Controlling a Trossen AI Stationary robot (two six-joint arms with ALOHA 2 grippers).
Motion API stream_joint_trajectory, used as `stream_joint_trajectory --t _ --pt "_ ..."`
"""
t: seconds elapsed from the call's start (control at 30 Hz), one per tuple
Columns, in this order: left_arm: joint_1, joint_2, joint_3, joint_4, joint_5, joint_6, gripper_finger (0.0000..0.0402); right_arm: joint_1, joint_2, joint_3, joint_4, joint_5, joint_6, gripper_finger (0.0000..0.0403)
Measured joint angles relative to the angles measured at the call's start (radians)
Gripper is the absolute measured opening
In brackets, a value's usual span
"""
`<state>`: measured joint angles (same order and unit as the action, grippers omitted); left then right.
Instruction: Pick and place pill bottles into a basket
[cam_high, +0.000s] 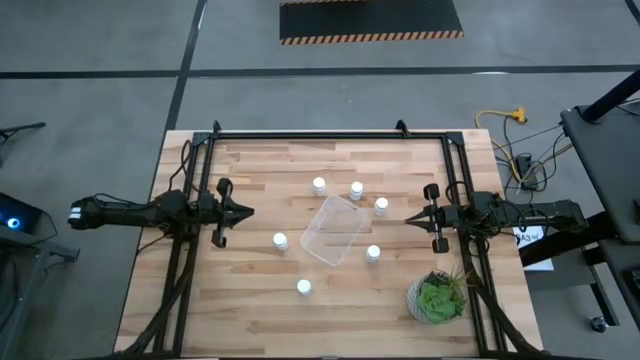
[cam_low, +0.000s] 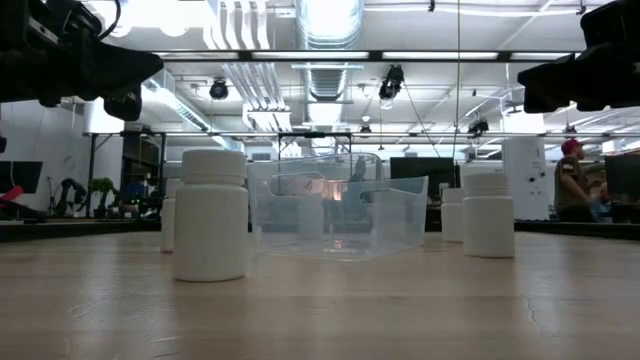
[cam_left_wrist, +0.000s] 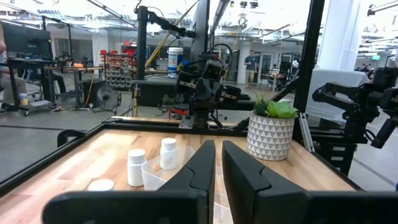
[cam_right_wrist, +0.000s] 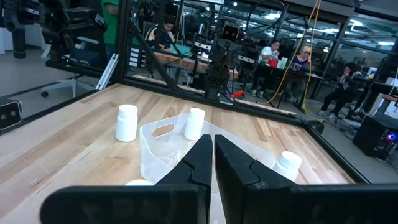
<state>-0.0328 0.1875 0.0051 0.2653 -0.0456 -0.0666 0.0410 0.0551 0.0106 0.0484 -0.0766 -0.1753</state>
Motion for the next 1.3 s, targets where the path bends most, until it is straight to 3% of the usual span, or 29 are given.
stream_joint_trajectory --t 1.3 --pt "0.0 0.0 0.0 0.0 0.0 0.0 0.0012 0.0 0.0 0.0 0.0 0.0 -0.035 0.0009"
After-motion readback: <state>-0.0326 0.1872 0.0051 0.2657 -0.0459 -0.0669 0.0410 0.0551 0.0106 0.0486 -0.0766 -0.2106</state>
